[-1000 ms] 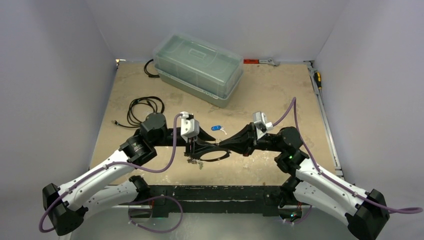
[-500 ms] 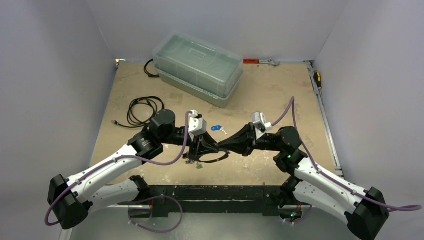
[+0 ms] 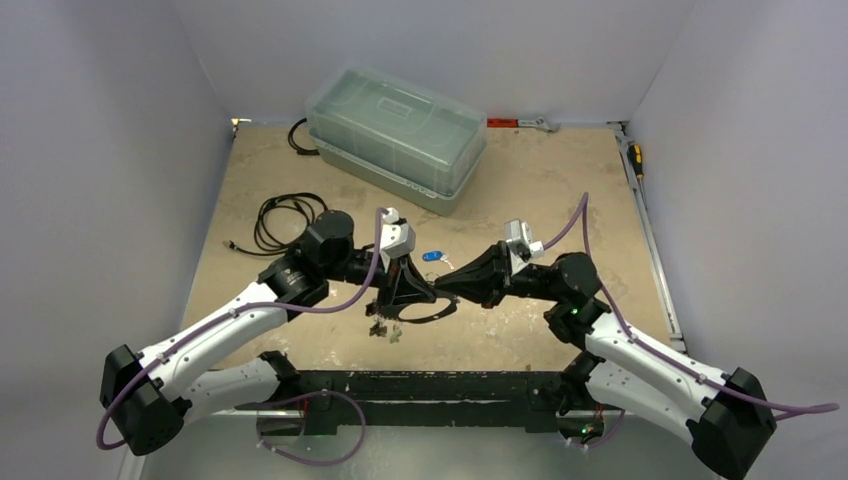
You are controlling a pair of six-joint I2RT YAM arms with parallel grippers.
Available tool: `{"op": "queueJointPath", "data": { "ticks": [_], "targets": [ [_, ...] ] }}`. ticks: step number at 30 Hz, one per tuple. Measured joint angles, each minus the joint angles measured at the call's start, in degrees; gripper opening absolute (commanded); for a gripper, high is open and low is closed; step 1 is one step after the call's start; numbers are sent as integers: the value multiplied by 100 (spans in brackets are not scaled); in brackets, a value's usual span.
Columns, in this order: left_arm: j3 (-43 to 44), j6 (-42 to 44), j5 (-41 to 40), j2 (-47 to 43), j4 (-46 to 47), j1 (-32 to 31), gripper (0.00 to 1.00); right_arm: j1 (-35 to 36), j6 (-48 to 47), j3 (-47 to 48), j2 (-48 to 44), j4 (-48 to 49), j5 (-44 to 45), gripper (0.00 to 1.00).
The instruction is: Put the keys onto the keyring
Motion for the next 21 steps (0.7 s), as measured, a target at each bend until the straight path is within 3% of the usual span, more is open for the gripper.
{"op": "queueJointPath", "data": {
  "ticks": [3,8,21],
  "targets": [
    [-2,-243,-79,-52,168,103,29,7,81,-46,35,173,-7,0],
    [-22,-664,-302,-363,638,168,31,7,278,-81,133,503,-2,0],
    [-728,-1821,-741,-909,1991,168,19,7,662,-83,293,1121,-22,0]
  ]
}}
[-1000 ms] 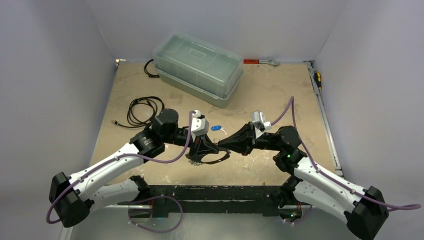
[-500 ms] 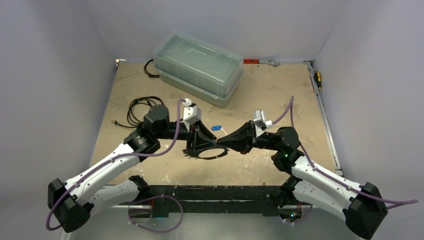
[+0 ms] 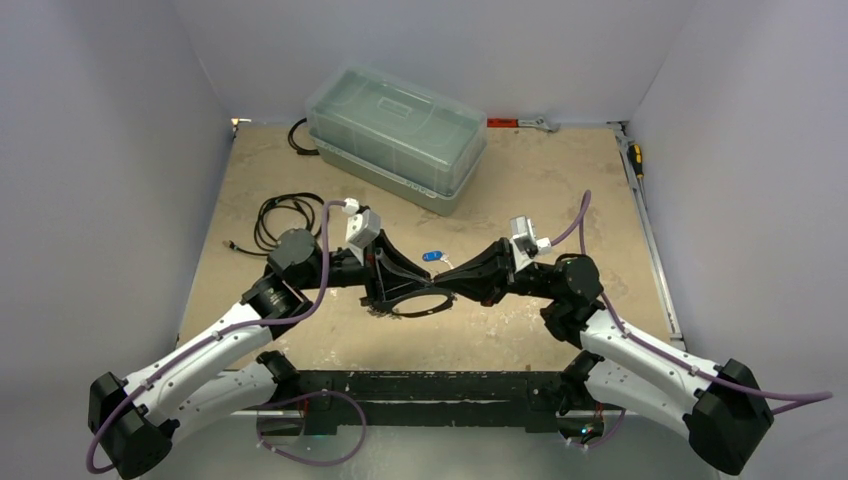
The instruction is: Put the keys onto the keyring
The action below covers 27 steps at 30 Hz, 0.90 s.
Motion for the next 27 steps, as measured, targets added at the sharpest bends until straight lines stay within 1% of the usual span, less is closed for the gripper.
{"op": "queueJointPath", "data": {
  "ticks": [11,13,15,18,25,26,27],
  "targets": [
    [-195,-404,2,2,608,-4,17,-4,149,0,42,232,0,0],
    [-234,-461,0,20,728,-4,14,-7,181,0,81,306,0,0],
    [-251,-507,0,37,787,-4,10,-17,210,-2,103,350,0,0],
    [-264,-595,15,66,918,-4,0,-39,229,-4,114,409,2,0],
    [-365,-686,59,103,1193,-4,0,-55,267,-42,122,494,-15,0],
    [-365,-686,61,111,1185,-4,0,-55,269,-52,122,503,-9,3],
    [-365,-673,57,116,1150,-4,0,-57,271,-70,120,507,-4,11]
  ]
}}
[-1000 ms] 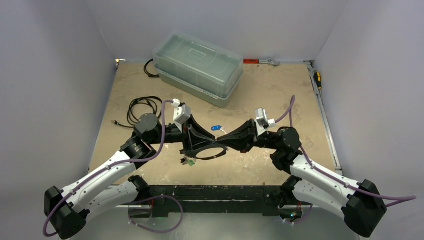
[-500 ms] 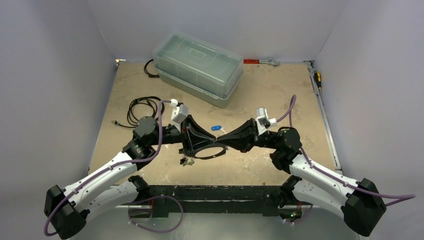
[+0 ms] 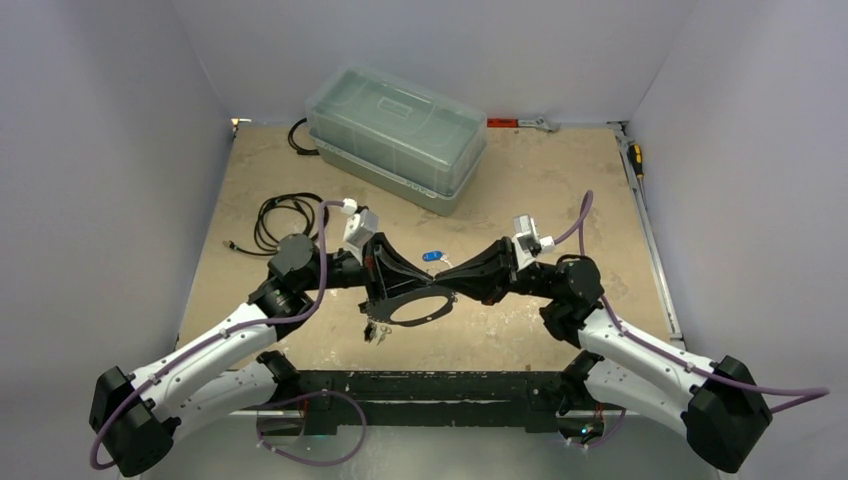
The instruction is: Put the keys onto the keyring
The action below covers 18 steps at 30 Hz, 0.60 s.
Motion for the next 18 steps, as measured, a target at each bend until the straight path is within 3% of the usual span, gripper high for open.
{"op": "queueJointPath", "data": {
  "ticks": [3,6,12,18],
  "targets": [
    [79,166,-22,4,-350,0,0,-4,-4,-46,-24,-87,13,37],
    [323,520,-173,76,-973,-7,0,15,-114,-50,-131,-299,35,53],
    [774,1178,-428,138,-2061,-4,0,42,-267,-50,-350,-597,190,70],
    [922,1733,-721,144,-3018,4,0,57,-592,-50,-804,-1255,828,75]
  ]
}}
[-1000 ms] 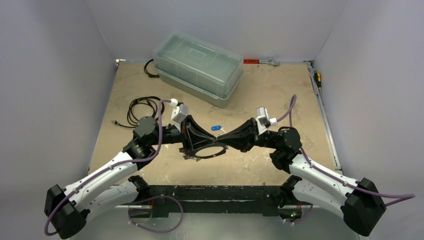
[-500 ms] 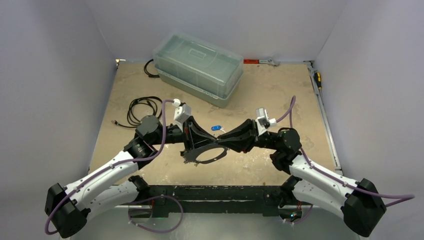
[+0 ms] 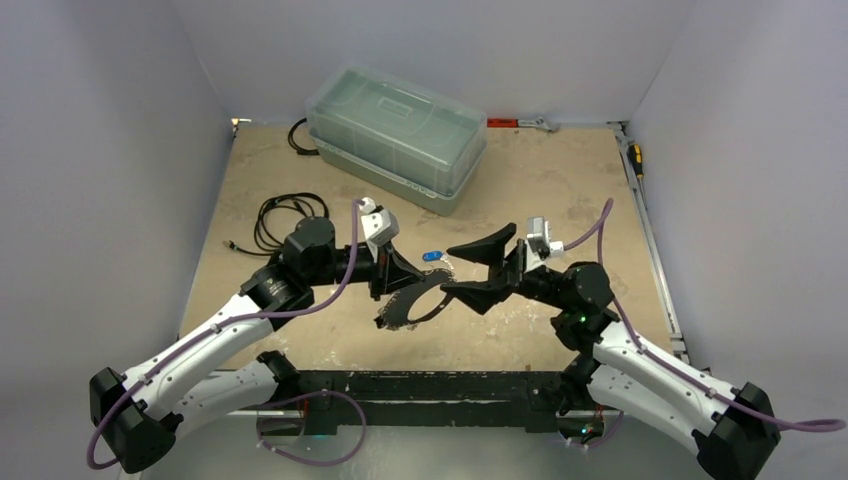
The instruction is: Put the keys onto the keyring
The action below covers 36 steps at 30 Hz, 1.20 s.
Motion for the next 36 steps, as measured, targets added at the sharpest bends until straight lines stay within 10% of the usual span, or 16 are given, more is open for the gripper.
{"op": "queueJointPath", "data": {
  "ticks": [10,36],
  "targets": [
    [9,492,-201,-87,-710,0,0,0,-494,269,114,-1200,636,80],
    [-9,944,-269,-719,-1080,0,0,-199,-1008,1700,1390,-3220,-1051,90]
  ]
}}
